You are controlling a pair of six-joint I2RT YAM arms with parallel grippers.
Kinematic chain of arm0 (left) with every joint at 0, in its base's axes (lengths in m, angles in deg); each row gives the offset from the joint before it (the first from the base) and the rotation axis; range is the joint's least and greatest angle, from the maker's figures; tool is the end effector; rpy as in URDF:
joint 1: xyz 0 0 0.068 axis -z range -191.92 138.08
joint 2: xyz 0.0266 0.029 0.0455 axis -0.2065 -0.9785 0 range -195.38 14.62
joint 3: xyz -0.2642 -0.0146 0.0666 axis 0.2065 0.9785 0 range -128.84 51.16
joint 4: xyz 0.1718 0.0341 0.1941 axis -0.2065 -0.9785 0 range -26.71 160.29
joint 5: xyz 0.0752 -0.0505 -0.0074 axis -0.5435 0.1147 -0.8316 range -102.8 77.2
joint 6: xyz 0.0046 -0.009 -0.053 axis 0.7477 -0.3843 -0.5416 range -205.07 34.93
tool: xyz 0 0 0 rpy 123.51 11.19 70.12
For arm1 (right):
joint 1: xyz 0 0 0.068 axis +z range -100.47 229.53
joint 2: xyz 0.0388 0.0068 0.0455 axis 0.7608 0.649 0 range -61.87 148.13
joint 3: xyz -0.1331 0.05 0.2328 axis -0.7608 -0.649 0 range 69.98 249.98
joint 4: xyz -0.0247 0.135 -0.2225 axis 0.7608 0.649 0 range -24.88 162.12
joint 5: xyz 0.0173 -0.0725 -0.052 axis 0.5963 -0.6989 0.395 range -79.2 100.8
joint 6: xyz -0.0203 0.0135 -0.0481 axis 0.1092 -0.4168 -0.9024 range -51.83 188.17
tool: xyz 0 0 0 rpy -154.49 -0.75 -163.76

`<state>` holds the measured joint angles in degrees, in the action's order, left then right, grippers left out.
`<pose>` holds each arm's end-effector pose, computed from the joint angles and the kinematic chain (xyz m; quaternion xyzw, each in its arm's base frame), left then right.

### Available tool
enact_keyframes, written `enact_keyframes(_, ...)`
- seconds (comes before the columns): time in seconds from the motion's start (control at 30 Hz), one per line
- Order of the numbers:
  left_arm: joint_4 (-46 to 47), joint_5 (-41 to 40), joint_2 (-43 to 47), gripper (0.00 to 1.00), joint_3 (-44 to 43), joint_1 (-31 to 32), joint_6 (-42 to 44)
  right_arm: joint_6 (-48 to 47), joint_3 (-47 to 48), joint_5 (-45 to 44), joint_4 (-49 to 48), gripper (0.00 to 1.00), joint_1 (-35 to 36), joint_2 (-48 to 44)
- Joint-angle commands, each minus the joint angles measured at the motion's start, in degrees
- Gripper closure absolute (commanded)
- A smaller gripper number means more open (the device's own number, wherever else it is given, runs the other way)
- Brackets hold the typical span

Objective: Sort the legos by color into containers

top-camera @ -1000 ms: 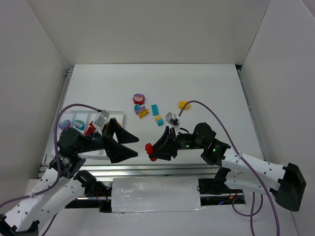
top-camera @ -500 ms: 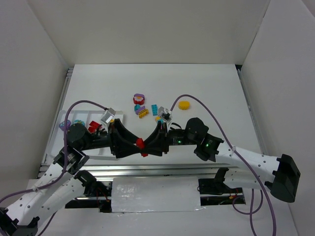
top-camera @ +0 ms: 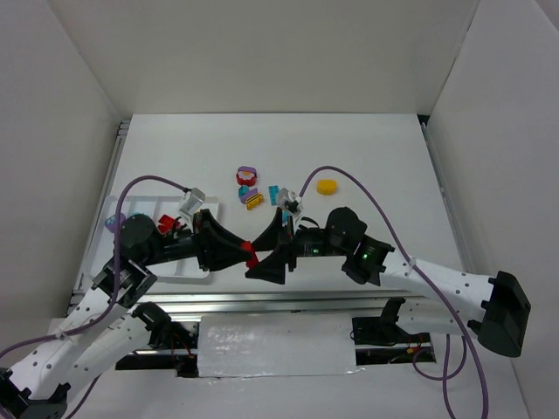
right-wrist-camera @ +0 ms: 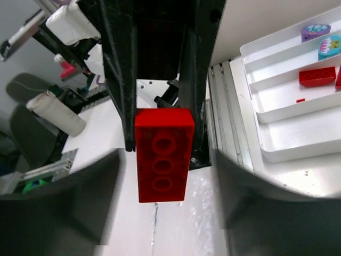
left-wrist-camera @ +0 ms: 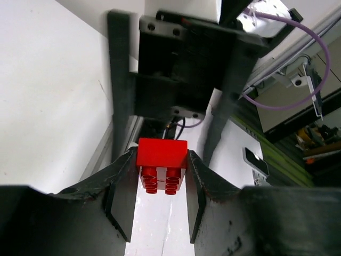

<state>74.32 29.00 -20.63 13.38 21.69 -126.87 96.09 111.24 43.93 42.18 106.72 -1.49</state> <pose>0.1088 -0.1008 0.3481 0.2212 0.6391 -0.6143 0.4066 0.1160 0.2158 0.3263 -0.3669 0.5810 0.6168 0.3839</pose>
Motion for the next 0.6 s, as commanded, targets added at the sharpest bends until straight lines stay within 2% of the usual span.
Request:
enact_keyframes(0.0, -0.5, -6.5, -0.6, 1.00, -4.3, 0.6, 1.6, -4.1, 1.8, -2.4, 0.0, 0.01, 0.0, 1.3)
enact_keyframes(0.07, -5.0, -12.4, -2.1, 1.00, -7.4, 0.6, 3.0, -4.7, 1.5, -6.0, 2.4, 0.00, -0.7, 1.7)
enact_keyframes(0.1, -9.9, -18.7, -2.6, 1.00, -8.6, 0.5, 4.2, -4.5, 0.8, -7.2, 3.0, 0.00, -1.3, 2.0)
enact_keyframes(0.17, -15.4, -26.4, -5.6, 1.00, -13.3, 0.4, 5.1, -2.9, -0.1, -8.9, 4.3, 0.00, -3.7, 2.5)
enact_keyframes(0.2, -22.1, -36.3, -6.8, 1.00, -15.1, 0.3, 5.1, -2.0, -1.3, -10.8, 4.7, 0.00, -4.5, 3.2)
enact_keyframes(0.27, -28.0, -46.4, -10.2, 1.00, -19.4, -0.7, 3.8, 1.8, -1.6, -16.6, 7.2, 0.00, -6.5, 4.4)
enact_keyframes(0.3, -35.1, -53.2, -11.3, 1.00, -21.6, -1.3, 1.4, 2.7, -1.4, -19.0, 10.5, 0.00, -6.6, 4.7)
enact_keyframes(0.33, -39.3, -66.2, -14.4, 1.00, -22.8, -4.0, -0.9, 3.8, -1.4, -21.1, 12.1, 0.00, -6.7, 5.1)
enact_keyframes(0.37, -43.5, -70.8, -16.2, 1.00, -23.8, -6.4, -6.6, 4.2, -1.3, -22.9, 13.3, 0.00, -6.7, 5.3)
enact_keyframes(0.4, -49.4, -73.8, -17.9, 1.00, -24.7, -9.4, -9.0, 4.4, -1.4, -25.8, 15.4, 0.00, -6.7, 5.4)
enact_keyframes(0.43, -49.8, -73.5, -20.4, 1.00, -24.0, -17.6, -10.0, 4.9, -1.4, -26.6, 16.0, 0.00, -6.7, 5.4)
enact_keyframes(0.5, -46.7, -67.2, -21.9, 1.00, -19.5, -26.8, -9.2, 4.9, -1.9, -27.3, 16.4, 0.00, -6.7, 4.7)
enact_keyframes(0.53, -43.2, -61.5, -23.5, 1.00, -17.9, -34.9, -9.2, 4.6, -1.9, -26.9, 16.6, 0.00, -6.7, 4.5)
enact_keyframes(0.57, -41.5, -59.5, -24.5, 1.00, -16.6, -38.5, -9.0, 4.3, -2.1, -26.7, 16.8, 0.00, -6.7, 3.8)
